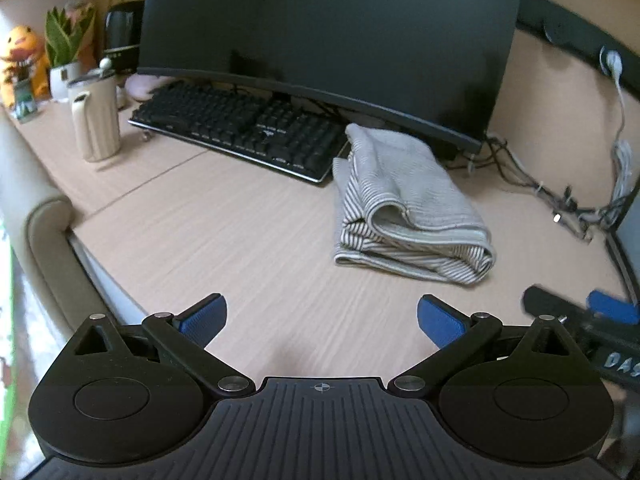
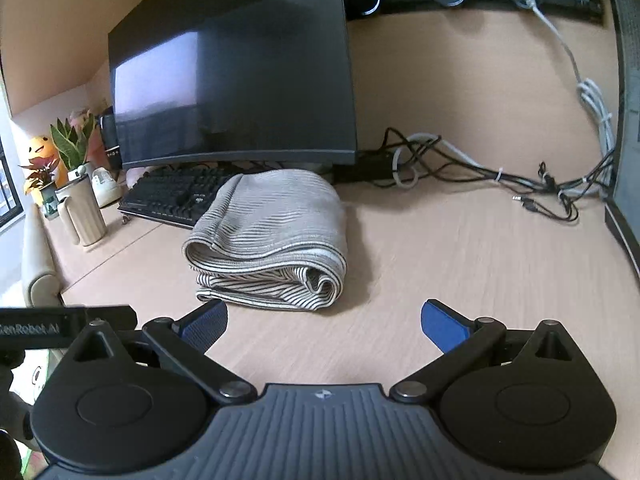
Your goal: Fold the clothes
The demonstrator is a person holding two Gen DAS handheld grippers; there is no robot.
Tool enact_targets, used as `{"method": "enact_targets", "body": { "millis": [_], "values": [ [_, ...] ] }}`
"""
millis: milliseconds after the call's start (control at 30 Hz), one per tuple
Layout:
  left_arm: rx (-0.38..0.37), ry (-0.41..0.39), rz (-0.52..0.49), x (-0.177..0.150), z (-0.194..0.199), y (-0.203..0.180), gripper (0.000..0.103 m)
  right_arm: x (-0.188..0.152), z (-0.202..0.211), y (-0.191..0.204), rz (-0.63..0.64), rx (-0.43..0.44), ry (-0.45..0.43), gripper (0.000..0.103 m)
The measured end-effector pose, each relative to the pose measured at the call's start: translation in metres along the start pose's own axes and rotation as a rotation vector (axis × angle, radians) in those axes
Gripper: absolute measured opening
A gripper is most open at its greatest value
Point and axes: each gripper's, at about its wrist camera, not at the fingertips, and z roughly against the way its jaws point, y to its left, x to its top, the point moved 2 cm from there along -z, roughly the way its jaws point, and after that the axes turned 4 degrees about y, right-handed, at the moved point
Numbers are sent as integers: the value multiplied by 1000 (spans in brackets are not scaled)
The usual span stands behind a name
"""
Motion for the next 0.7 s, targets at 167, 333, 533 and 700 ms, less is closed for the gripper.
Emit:
{"method": "enact_targets", "body": {
  "millis": [167,333,533,700],
  "values": [
    [-10,-4,-23,1,1,-8,103,-1,5,-1,31,-9,-7,103],
    [-25,17,-36,-4,0,-13,103,-6,4,-3,27,-18,20,103],
    [-21,32,-35,-9,3,-14,103,-9,5,-2,28,-17,27,103],
    [-27,35,-34,-13,6,-13,103,-10,6,1,40,-33,18,103]
  ]
}}
